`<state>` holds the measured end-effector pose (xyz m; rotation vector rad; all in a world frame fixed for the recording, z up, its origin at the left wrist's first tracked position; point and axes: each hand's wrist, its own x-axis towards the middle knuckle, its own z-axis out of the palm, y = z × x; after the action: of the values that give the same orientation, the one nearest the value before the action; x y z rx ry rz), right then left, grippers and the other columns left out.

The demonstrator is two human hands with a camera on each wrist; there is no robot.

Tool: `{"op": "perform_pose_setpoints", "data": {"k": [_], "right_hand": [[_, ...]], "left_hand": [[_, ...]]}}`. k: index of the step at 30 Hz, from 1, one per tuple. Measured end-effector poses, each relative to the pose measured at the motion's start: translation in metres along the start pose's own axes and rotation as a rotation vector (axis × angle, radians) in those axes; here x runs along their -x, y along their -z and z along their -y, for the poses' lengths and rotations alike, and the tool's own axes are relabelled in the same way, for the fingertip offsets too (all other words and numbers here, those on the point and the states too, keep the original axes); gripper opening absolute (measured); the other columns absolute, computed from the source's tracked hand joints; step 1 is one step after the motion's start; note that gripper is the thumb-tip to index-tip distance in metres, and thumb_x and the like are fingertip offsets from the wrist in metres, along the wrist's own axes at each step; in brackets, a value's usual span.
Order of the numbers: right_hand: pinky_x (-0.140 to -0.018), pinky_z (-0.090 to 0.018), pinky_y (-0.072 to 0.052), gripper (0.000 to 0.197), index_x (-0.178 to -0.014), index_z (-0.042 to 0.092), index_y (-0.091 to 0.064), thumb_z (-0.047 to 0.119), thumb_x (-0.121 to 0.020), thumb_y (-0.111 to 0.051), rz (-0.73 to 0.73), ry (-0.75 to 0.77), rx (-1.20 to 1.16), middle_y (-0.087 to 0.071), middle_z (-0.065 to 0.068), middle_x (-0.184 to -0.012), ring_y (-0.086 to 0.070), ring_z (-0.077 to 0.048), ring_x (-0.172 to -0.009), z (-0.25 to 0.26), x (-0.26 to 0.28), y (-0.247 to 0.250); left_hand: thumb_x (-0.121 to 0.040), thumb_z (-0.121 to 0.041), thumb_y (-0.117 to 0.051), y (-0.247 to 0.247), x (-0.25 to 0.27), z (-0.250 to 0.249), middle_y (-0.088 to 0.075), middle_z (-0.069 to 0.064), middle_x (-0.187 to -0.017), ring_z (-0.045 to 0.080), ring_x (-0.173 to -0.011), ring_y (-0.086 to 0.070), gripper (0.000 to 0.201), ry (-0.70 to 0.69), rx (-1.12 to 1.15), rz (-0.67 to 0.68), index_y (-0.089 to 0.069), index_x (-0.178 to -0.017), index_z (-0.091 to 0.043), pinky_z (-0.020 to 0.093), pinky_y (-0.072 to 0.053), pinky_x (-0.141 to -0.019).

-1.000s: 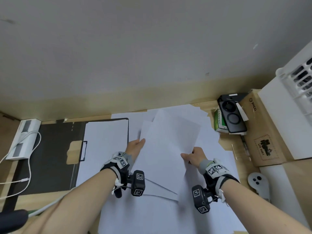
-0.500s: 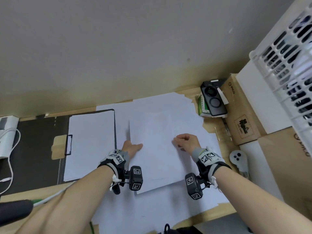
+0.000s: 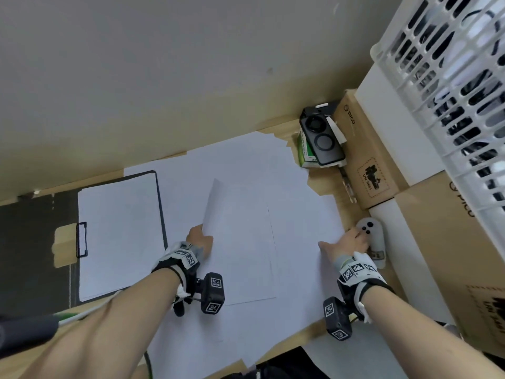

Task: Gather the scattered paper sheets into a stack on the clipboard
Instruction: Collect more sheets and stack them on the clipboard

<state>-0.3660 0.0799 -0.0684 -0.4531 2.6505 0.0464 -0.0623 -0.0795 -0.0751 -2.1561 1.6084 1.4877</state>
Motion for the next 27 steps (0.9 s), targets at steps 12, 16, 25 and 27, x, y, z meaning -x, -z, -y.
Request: {"op": "perform_pose_setpoints", "data": {"k": [12, 16, 25, 27], "right_hand": [[-0.072, -0.031, -0.039, 0.026, -0.112, -0.005, -0.060, 0.003, -0.089, -0.051, 0.058, 0.176, -0.550, -0.064, -0.023, -0.100, -0.051, -0.028, -0.081, 0.014, 0.007, 0.015], [-0.082, -0.038, -0.050, 0.019, -0.102, 0.009, -0.062, 0.011, -0.086, -0.052, 0.087, 0.222, -0.731, -0.067, -0.013, -0.095, -0.062, -0.032, -0.089, 0.025, 0.003, 0.026], [-0.066, -0.032, -0.050, 0.011, -0.090, 0.005, -0.064, 0.008, -0.080, -0.066, 0.385, 0.392, -0.699, -0.068, -0.011, -0.085, -0.063, -0.026, -0.077, 0.072, 0.036, -0.004], [-0.068, -0.031, -0.051, 0.015, -0.094, 0.006, -0.065, 0.009, -0.080, -0.068, 0.403, 0.404, -0.651, -0.069, -0.009, -0.088, -0.064, -0.024, -0.079, 0.080, 0.044, -0.020]], "left_hand": [[-0.090, 0.004, -0.042, 0.006, 0.006, -0.006, -0.043, -0.001, -0.062, 0.018, -0.070, -0.048, 0.038, 0.061, -0.028, -0.108, -0.040, -0.057, -0.014, 0.021, -0.035, -0.058], [-0.095, 0.002, -0.042, 0.020, 0.013, -0.011, -0.037, 0.001, -0.060, 0.015, -0.059, -0.040, 0.043, 0.105, 0.053, -0.126, -0.039, -0.055, -0.015, 0.022, -0.027, -0.052], [-0.094, 0.001, -0.042, 0.030, 0.015, 0.005, -0.044, 0.005, -0.073, 0.017, -0.061, -0.042, 0.020, 0.221, 0.199, 0.034, -0.047, -0.075, -0.001, 0.025, -0.036, -0.060], [-0.097, -0.013, -0.046, 0.030, 0.017, 0.011, -0.053, 0.010, -0.099, 0.023, -0.085, -0.052, 0.023, 0.237, 0.359, 0.085, -0.053, -0.108, 0.006, 0.028, -0.039, -0.075]]}}
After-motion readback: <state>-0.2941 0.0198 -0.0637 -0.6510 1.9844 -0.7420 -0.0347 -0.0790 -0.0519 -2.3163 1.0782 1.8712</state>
